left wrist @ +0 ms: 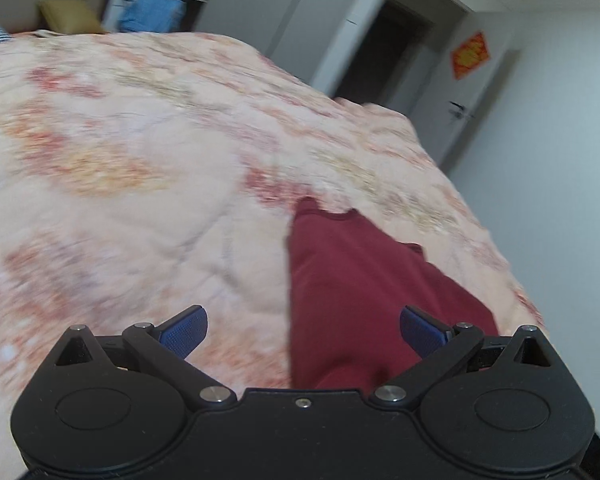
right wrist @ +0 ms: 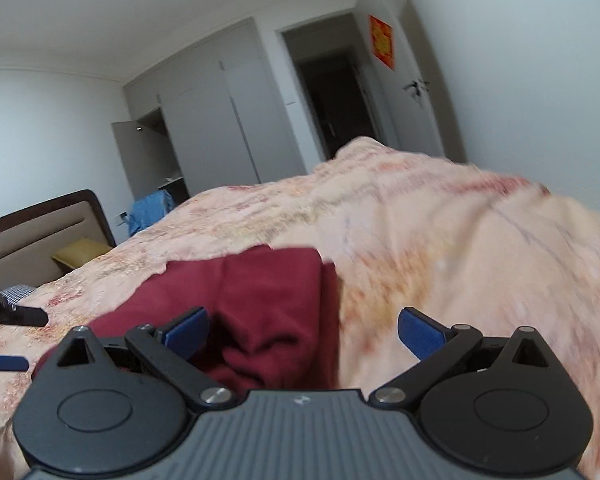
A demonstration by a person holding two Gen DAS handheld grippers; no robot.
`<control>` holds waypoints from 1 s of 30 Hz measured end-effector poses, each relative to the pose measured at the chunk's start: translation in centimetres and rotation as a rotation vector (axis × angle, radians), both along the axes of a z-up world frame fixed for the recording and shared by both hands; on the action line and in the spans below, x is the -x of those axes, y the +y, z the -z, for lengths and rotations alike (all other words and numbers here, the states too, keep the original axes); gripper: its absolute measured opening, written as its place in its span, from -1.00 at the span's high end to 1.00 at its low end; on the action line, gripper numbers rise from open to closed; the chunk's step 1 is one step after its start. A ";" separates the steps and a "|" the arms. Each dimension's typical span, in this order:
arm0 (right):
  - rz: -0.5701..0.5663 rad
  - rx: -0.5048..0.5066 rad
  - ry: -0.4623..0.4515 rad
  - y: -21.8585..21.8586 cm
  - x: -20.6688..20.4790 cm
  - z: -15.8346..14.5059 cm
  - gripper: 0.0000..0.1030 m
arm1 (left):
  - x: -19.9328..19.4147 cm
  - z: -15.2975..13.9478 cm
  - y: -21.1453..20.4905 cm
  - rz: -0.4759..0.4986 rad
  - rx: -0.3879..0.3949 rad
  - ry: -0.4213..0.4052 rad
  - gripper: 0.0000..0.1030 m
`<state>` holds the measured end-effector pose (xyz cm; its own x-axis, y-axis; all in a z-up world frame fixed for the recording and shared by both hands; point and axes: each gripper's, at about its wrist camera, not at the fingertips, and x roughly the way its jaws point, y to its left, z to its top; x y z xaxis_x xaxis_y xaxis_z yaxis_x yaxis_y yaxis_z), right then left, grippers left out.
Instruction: Fold small clothes
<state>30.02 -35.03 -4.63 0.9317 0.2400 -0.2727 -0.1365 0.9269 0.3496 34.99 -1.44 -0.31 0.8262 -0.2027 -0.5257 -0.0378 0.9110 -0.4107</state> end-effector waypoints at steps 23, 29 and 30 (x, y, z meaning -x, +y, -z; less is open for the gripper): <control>-0.229 -0.166 0.122 -1.2 -9.4 2.8 -0.44 | -6.6 4.5 -1.0 0.198 -0.022 0.133 -0.99; -0.216 -0.161 0.122 -1.2 -9.2 2.9 -0.28 | -6.6 3.9 -1.3 0.185 -0.041 0.157 -0.97; -0.216 -0.160 0.122 -1.2 -9.2 2.9 -0.27 | -6.6 3.7 -1.4 0.188 -0.044 0.157 -0.94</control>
